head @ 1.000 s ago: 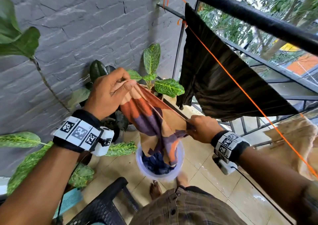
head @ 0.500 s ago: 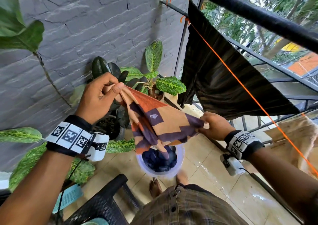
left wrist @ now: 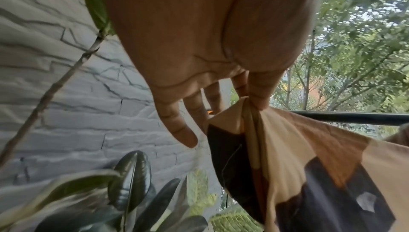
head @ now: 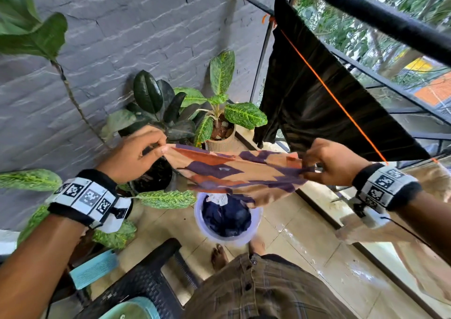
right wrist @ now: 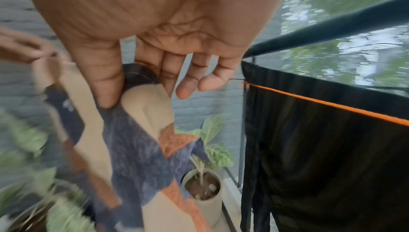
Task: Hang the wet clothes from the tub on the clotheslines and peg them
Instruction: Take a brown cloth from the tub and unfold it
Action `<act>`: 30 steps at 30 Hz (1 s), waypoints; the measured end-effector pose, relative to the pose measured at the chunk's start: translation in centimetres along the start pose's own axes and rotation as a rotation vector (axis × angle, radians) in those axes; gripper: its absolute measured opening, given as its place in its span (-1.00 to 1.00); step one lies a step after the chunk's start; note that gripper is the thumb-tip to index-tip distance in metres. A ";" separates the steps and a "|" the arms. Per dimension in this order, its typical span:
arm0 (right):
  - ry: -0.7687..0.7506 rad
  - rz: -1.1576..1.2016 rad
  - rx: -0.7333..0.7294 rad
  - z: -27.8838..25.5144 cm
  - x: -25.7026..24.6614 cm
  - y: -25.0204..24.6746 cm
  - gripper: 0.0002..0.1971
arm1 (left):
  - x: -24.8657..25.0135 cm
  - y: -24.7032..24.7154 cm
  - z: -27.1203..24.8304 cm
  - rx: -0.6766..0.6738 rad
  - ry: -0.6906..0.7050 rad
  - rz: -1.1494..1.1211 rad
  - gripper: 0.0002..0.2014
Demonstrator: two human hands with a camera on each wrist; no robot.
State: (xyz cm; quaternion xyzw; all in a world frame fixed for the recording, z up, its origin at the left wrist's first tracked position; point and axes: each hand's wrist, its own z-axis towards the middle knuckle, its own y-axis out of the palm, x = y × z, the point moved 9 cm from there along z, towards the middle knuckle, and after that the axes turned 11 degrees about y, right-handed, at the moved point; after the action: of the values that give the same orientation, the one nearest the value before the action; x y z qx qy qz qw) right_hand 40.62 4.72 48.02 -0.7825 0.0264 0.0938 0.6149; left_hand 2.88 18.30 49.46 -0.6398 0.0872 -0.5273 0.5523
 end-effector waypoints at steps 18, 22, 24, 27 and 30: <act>0.629 0.064 -0.257 -0.9 3.6 8.1 -0.10 | -0.2 1.8 -2.9 -0.109 -0.061 -0.001 -0.68; 0.764 0.275 -0.188 -1.4 5.4 8.3 -0.13 | 0.4 2.5 -2.9 -0.101 -0.037 -0.105 -0.65; 0.805 0.295 -0.116 -1.6 6.0 7.9 -0.26 | 1.0 3.3 -2.7 -0.117 -0.067 -0.256 -0.63; 0.829 0.284 -0.014 -1.9 6.4 7.7 -0.47 | 2.5 3.7 -1.6 -0.052 -0.063 -0.387 -0.70; 0.754 0.523 0.044 -0.8 3.6 7.8 -0.76 | 5.5 4.5 0.7 0.012 -0.013 -0.427 -0.77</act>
State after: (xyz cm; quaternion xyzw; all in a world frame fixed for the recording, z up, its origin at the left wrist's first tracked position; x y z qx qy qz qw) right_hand 43.04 2.29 40.13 -0.7158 0.4468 -0.0460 0.5346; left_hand 7.89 13.26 49.19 -0.6437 -0.0572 -0.6288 0.4324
